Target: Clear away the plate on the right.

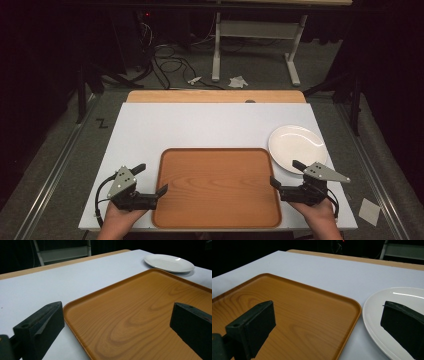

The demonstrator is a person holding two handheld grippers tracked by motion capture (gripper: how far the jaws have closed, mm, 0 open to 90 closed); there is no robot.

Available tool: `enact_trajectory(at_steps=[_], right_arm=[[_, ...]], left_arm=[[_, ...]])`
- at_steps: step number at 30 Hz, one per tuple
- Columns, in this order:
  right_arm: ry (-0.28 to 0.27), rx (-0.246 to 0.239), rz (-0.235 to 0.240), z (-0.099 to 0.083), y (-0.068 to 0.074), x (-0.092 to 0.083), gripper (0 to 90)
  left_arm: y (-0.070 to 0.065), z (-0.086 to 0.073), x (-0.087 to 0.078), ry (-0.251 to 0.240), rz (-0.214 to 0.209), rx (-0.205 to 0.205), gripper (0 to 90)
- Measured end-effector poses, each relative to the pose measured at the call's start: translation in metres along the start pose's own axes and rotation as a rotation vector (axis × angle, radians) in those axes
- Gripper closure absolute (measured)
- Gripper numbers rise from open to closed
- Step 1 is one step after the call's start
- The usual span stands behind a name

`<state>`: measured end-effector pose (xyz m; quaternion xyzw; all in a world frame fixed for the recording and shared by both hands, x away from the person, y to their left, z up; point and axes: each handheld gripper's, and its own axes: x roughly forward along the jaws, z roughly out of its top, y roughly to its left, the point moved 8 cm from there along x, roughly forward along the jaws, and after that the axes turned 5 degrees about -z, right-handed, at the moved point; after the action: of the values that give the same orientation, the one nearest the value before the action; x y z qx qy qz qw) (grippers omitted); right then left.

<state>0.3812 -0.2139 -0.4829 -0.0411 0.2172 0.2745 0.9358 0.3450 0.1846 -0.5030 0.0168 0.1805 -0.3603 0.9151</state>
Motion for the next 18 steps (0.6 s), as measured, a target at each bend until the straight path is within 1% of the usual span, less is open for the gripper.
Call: enact_trajectory(at_steps=[6,7,8,14,18], right_arm=[[-0.008,-0.012,0.001,0.0007,0.0019,-0.0012,0.8],[-0.013,-0.023,0.001,0.0016,0.0023,-0.0013,0.8],[-0.014,-0.024,0.0,0.0017,0.0024,-0.0013,0.8],[-0.008,-0.017,-0.004,0.0006,0.0008,-0.0011,0.8],[-0.004,-0.004,-0.023,-0.0006,-0.0072,-0.003,0.8]], left_arm=[[0.0001,0.0003,0.001,-0.003,0.001,-0.001,0.1],[0.0005,-0.0005,0.0013,0.002,-0.001,0.0,0.1],[0.0008,-0.0007,0.0015,0.002,0.001,0.0,0.1],[0.0011,-0.0004,0.001,0.001,-0.001,0.003,0.1],[0.0032,-0.0006,0.0013,-0.001,0.006,-0.003,0.1]])
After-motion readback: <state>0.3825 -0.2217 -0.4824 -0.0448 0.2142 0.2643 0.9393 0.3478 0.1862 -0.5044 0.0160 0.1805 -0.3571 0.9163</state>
